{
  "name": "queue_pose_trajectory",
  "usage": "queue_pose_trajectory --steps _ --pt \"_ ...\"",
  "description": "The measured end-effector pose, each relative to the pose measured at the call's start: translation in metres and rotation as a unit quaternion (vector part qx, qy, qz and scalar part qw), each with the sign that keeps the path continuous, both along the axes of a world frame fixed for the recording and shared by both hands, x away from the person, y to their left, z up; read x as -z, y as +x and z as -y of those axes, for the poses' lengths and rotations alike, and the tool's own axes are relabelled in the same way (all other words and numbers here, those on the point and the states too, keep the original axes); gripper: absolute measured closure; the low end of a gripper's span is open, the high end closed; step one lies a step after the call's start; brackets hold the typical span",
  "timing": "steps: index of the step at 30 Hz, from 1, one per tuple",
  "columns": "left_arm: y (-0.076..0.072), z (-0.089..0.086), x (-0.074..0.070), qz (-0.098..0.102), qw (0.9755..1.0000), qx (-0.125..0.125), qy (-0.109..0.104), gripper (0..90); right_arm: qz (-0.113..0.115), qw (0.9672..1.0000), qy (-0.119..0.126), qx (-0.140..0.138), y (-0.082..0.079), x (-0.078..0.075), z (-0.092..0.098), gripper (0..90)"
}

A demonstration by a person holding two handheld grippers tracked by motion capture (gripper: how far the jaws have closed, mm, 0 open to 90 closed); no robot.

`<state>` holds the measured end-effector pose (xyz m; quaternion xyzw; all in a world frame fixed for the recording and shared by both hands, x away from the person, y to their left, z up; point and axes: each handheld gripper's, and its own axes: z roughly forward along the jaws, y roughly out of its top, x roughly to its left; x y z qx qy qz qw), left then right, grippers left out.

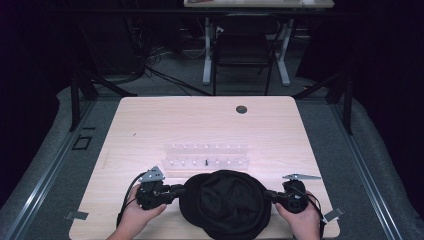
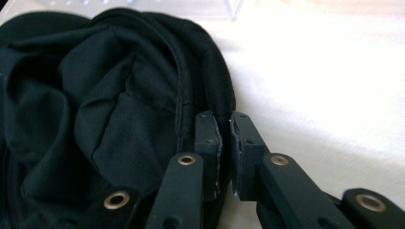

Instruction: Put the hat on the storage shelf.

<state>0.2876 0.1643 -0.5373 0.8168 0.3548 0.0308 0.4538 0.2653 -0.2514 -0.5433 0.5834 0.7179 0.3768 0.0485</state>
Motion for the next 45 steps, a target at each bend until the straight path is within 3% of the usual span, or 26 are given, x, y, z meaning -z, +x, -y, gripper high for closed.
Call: queue_pose_trajectory --steps 4,9,21,25,26,29,33,37,40,45 --pt "0.001 0.009 0.002 0.003 1.0000 0.006 -0.006 73.0 0.016 0.9996 -0.007 0.021 0.006 -0.001 0.006 83.1" --pt "-0.002 0.017 0.003 0.005 0.9998 0.015 -0.010 71.6 0.014 0.9991 0.000 0.041 0.015 0.000 0.017 82.7" --pt "-0.006 0.020 0.004 0.009 0.9998 0.015 -0.007 65.3 0.013 0.9990 -0.010 0.041 0.015 -0.006 0.022 69.2" --pt "-0.008 0.021 0.002 0.018 0.9998 0.011 -0.001 63.3 -0.013 0.9992 -0.013 0.035 0.016 -0.012 0.023 65.7" --pt "-0.008 0.021 0.002 0.019 0.9998 0.011 -0.001 62.8 -0.024 0.9990 -0.026 0.029 0.017 -0.012 0.023 65.2" --pt "-0.008 0.020 0.002 0.023 0.9996 0.014 -0.001 62.2 -0.049 0.9964 -0.066 0.021 0.019 -0.013 0.020 62.6" --pt "-0.008 0.019 0.002 0.022 0.9997 0.015 -0.001 60.0 -0.080 0.9936 -0.078 0.017 0.023 -0.015 0.017 60.5" --pt "-0.009 0.016 0.000 0.026 0.9996 0.012 0.001 59.7 -0.113 0.9881 -0.103 0.002 0.027 -0.022 0.014 60.8" --pt "-0.009 0.014 -0.001 0.030 0.9995 0.006 -0.002 59.5 -0.135 0.9854 -0.103 -0.005 0.030 -0.028 0.012 62.2" --pt "-0.010 0.009 -0.003 0.039 0.9992 -0.003 0.010 59.6 -0.156 0.9842 -0.082 -0.005 0.033 -0.036 0.012 65.5"
